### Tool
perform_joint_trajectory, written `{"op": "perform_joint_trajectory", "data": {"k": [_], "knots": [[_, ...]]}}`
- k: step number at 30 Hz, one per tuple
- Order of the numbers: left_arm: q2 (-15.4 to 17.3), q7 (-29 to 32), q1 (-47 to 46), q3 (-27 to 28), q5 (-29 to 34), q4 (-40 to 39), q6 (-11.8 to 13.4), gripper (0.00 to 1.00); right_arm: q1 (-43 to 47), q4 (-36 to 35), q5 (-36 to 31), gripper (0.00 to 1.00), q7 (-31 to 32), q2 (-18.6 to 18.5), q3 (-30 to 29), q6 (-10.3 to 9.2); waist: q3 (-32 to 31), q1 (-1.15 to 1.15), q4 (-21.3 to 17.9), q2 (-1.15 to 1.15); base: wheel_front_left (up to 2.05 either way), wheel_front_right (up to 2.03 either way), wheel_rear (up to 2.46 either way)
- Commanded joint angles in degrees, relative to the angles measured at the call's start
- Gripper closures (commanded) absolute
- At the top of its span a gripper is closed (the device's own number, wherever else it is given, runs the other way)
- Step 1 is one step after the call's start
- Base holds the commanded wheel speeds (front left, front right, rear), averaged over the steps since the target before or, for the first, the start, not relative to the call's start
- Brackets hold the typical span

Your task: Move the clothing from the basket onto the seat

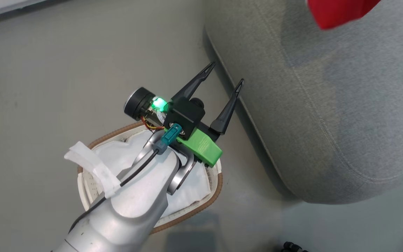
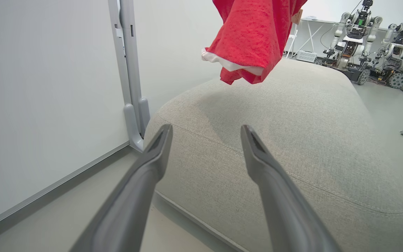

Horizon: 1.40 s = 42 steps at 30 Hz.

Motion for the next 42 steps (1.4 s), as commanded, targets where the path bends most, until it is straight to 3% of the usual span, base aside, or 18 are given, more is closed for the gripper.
{"op": "perform_joint_trajectory", "data": {"k": [1, 8, 14, 22, 35, 37, 38, 39, 42], "knots": [[0.18, -0.03, -1.87, -0.05, 0.88, -0.73, -0.22, 0.0, -1.97, 0.16, -0.8, 1.0, 0.83, -1.55, -0.65, -0.08, 6.85, 0.0, 6.76, 0.0, 0.0, 0.0, 0.0], [0.32, 0.87, -5.62, -0.18, 2.07, -4.68, 0.87, 0.0, -9.53, 3.89, -1.94, 1.0, 5.28, -11.12, -5.19, -0.09, 13.97, 0.0, 12.89, 0.0, 0.0, 0.0, 0.0], [1.71, 1.83, -6.0, -0.31, 2.5, -7.95, 1.42, 0.0, -8.49, 8.61, -2.11, 1.0, 6.96, -14.69, -8.32, -0.09, 19.6, 0.0, 14.59, 0.0, 0.0, 0.0, 0.0], [1.91, 1.81, -6.3, -1.49, 3.06, -8.45, 1.27, 0.0, -2.83, 16.13, -3.35, 1.0, 5.16, -13.06, -10.9, -0.09, 22.57, 0.0, 14.57, 0.0, 0.0, 0.0, 0.0], [3.09, 2.21, -5.58, -1.8, 2.04, -7.06, 1.36, 0.0, 2.95, 22.85, -1.89, 1.0, -0.58, -9.65, -8.34, -0.08, 19.73, 0.0, 10.94, 0.0, 0.0, 0.0, 0.0], [3.19, 2.11, -5.21, -1.85, 1.71, -6.74, 1.3, 0.0, 3.48, 22.63, -1.75, 0.75, -1.19, -9.2, -8.04, -0.08, 18.77, 0.0, 10.57, 0.0, 0.0, 0.0, 0.0], [3.23, 2.0, -5.0, -1.83, 1.5, -6.46, 1.31, 0.0, 3.67, 22.65, -1.5, 0.51, -1.51, -9.11, -7.84, -0.08, 18.14, 0.0, 10.4, 0.0, 0.0, 0.0, 0.0], [3.27, 1.93, -4.79, -1.8, 1.39, -6.22, 1.36, 0.0, 3.87, 22.66, -1.31, 0.0, -1.64, -8.94, -7.61, -0.08, 17.58, 0.0, 10.24, 0.0, 0.0, 0.0, 0.0], [3.42, 1.61, -4.12, -1.45, 0.79, -5.31, 1.63, 0.0, 4.93, 23.16, -0.85, 0.0, -2.0, -8.15, -6.61, -0.08, 15.33, 0.0, 9.72, 0.0, 0.0, 0.0, 0.0]]}}
